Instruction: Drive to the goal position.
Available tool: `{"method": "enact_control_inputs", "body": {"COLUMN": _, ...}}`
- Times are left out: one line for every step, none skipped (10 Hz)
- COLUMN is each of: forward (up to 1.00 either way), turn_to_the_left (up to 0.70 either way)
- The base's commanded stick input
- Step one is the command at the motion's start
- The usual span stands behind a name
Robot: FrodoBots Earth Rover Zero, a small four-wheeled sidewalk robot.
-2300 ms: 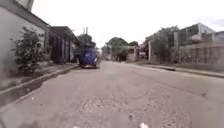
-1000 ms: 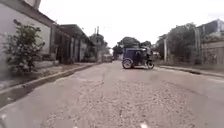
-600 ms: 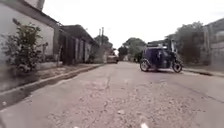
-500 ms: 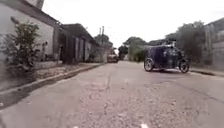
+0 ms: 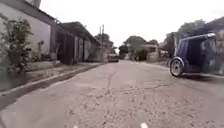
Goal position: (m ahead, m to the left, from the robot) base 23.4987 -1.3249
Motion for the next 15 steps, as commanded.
{"method": "enact_control_inputs", "body": {"forward": 0.70, "turn_to_the_left": -0.01}}
{"method": "enact_control_inputs", "body": {"forward": 0.70, "turn_to_the_left": 0.00}}
{"method": "enact_control_inputs", "body": {"forward": 0.70, "turn_to_the_left": 0.00}}
{"method": "enact_control_inputs", "body": {"forward": 0.70, "turn_to_the_left": 0.00}}
{"method": "enact_control_inputs", "body": {"forward": 0.70, "turn_to_the_left": -0.02}}
{"method": "enact_control_inputs", "body": {"forward": 0.70, "turn_to_the_left": -0.10}}
{"method": "enact_control_inputs", "body": {"forward": 0.70, "turn_to_the_left": -0.26}}
{"method": "enact_control_inputs", "body": {"forward": 0.70, "turn_to_the_left": -0.12}}
{"method": "enact_control_inputs", "body": {"forward": 0.70, "turn_to_the_left": -0.03}}
{"method": "enact_control_inputs", "body": {"forward": 0.70, "turn_to_the_left": 0.00}}
{"method": "enact_control_inputs", "body": {"forward": 0.70, "turn_to_the_left": 0.00}}
{"method": "enact_control_inputs", "body": {"forward": 0.70, "turn_to_the_left": 0.00}}
{"method": "enact_control_inputs", "body": {"forward": 0.70, "turn_to_the_left": 0.00}}
{"method": "enact_control_inputs", "body": {"forward": 0.70, "turn_to_the_left": 0.00}}
{"method": "enact_control_inputs", "body": {"forward": 0.70, "turn_to_the_left": 0.00}}
